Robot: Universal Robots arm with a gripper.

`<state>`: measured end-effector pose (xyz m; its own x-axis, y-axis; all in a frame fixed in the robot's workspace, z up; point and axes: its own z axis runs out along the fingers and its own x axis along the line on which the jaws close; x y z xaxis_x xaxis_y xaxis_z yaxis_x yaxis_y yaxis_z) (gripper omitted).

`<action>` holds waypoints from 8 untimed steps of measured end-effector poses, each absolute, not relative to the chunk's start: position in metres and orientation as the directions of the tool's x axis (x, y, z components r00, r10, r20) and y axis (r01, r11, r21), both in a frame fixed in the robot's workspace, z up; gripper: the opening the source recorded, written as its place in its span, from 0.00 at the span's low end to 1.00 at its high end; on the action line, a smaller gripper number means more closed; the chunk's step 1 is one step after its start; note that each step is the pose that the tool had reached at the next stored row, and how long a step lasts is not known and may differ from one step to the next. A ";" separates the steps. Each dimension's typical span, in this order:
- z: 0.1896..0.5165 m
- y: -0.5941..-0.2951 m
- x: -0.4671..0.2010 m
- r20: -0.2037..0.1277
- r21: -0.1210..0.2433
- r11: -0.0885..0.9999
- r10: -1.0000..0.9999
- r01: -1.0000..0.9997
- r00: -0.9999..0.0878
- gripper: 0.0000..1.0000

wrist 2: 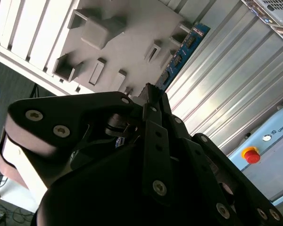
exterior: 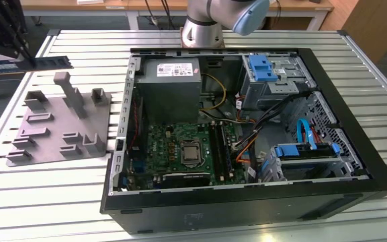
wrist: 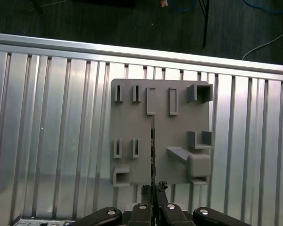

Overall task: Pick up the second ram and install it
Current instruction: 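Pick up the second ram and move it above second insertion slot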

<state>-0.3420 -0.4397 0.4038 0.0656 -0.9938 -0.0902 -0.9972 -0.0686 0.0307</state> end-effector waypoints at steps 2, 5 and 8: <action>0.404 -0.440 -0.339 -0.090 0.031 -0.069 -0.994 -0.997 0.066 0.14; 0.404 -0.440 -0.335 -0.090 0.031 -0.069 -0.994 -0.997 0.066 0.14; 0.404 -0.440 -0.331 -0.090 0.031 -0.069 -0.994 -0.997 0.066 0.14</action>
